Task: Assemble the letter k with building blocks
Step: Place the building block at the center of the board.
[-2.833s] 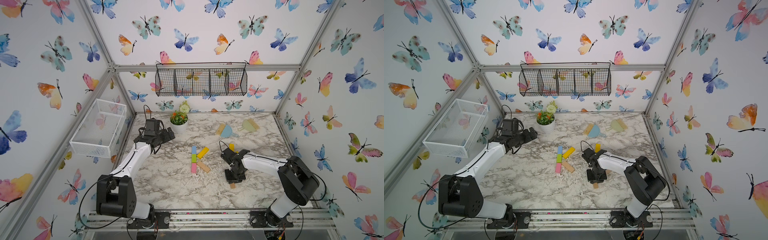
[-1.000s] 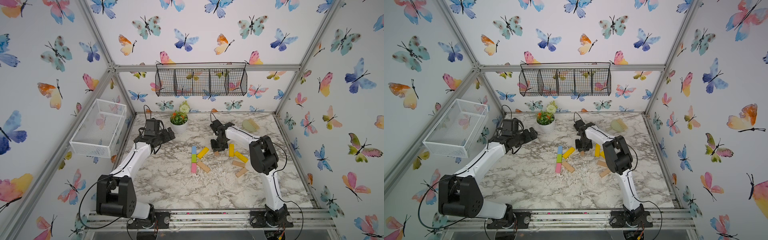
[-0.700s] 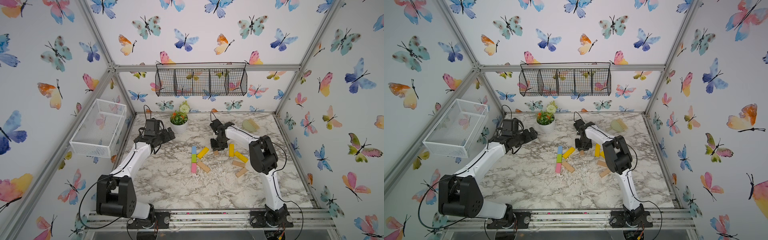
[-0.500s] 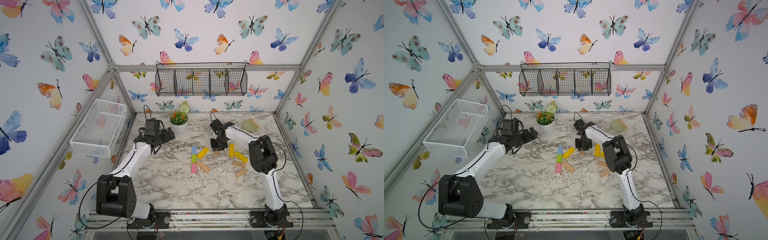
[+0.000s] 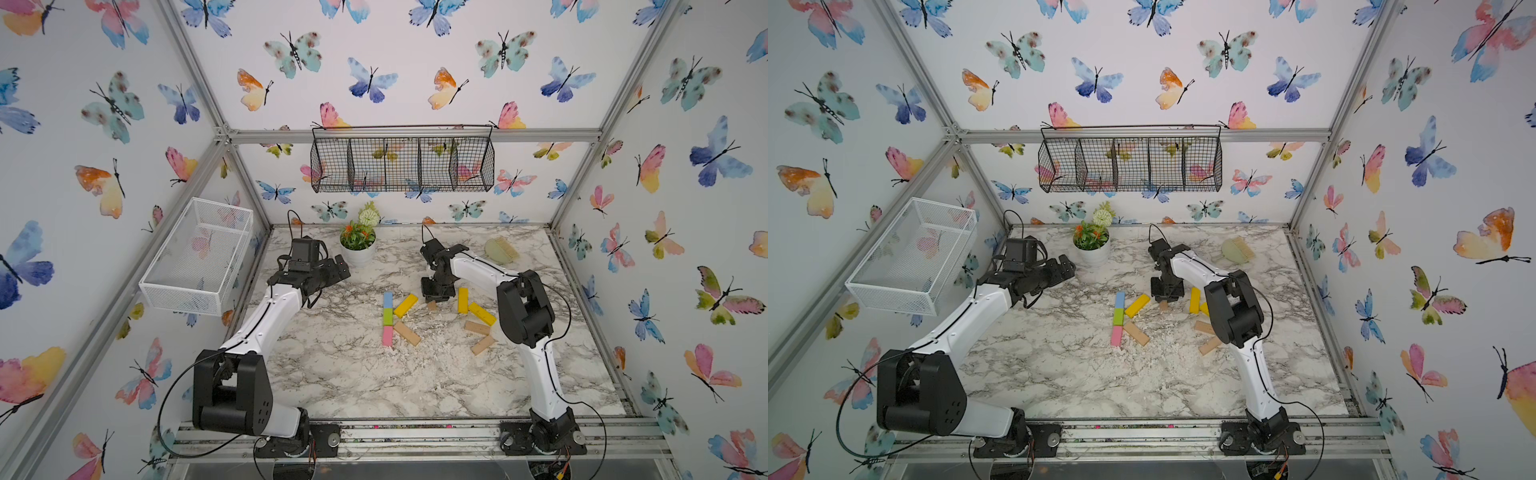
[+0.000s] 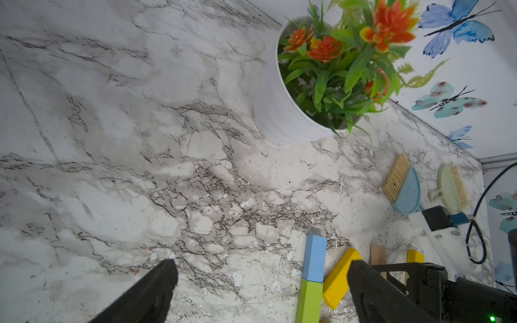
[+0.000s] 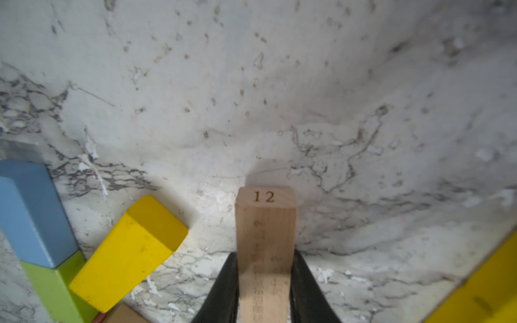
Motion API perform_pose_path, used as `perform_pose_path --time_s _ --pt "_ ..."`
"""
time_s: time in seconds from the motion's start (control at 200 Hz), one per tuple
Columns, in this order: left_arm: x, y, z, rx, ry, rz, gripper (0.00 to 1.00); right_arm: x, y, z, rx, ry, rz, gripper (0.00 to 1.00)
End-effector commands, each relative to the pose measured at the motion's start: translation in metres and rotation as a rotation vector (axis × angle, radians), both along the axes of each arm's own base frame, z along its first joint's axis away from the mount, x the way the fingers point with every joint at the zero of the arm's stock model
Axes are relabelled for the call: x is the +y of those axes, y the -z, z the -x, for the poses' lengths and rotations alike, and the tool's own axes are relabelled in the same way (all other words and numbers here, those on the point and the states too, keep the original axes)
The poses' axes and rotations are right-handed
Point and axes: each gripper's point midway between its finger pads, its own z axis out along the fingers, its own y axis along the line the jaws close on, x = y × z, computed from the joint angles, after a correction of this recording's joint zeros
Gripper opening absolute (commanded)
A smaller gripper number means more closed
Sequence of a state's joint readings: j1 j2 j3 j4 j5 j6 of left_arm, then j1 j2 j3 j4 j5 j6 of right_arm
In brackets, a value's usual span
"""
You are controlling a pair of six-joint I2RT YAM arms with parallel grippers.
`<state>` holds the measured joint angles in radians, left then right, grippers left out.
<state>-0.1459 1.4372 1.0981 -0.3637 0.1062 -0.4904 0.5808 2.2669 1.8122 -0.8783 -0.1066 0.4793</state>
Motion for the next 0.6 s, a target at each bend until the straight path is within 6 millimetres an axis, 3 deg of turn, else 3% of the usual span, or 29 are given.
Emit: perform_pose_path --time_s 0.0,0.32,0.596 --pt "-0.0028 0.0011 0.0047 0.009 0.017 0.005 0.98 -0.0071 0.016 0.0032 0.039 0.023 0.019 0.3" --pt "-0.0021 0.0012 0.0048 0.008 0.014 0.004 0.98 -0.0064 0.0158 0.0037 0.037 0.025 0.011 0.43" --pt "-0.0022 0.0018 0.0051 0.011 0.015 0.004 0.98 -0.0045 0.0096 -0.001 0.016 0.037 0.002 0.45"
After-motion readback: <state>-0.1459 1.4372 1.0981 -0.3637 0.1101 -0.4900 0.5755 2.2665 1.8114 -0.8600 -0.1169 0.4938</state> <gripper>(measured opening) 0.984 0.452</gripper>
